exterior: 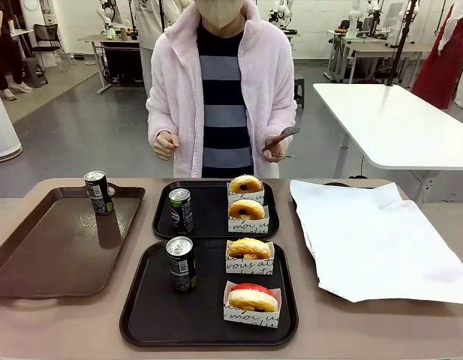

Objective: Set up donuts and drinks on trays.
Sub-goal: Pick up one Pepsi coke from the Handle tray and place it on the Flat Tray without a Pepsi coke.

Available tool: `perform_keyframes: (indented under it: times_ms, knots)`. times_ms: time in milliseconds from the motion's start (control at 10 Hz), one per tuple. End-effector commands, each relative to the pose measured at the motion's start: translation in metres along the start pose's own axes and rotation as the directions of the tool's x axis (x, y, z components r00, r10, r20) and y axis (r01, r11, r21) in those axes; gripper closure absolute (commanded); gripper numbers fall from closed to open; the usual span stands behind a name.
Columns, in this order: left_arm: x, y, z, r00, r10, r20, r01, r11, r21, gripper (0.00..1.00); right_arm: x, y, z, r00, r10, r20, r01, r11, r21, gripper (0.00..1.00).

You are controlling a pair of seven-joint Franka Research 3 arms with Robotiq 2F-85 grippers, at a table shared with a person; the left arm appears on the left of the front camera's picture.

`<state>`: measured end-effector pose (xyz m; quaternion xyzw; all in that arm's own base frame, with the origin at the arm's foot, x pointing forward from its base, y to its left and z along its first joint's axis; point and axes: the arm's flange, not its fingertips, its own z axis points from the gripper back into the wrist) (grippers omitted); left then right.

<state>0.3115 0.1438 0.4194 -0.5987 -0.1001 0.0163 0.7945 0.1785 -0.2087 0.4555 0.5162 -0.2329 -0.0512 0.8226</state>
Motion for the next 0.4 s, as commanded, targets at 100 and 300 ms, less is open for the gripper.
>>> perform_keyframes:
  times_ms: [100,300]
  knots:
    - [0.0012,-0.0011,-0.0007,1.0,-0.004,0.004,0.004,1.0,-0.019,0.0,0.0023,0.0012,-0.0014,1.0,0.014,0.017,-0.015,0.999,0.028,0.0]
    - [0.0012,-0.0011,-0.0007,1.0,-0.004,0.004,0.004,1.0,-0.019,0.0,0.0023,0.0012,-0.0014,1.0,0.014,0.017,-0.015,0.999,0.028,0.0]
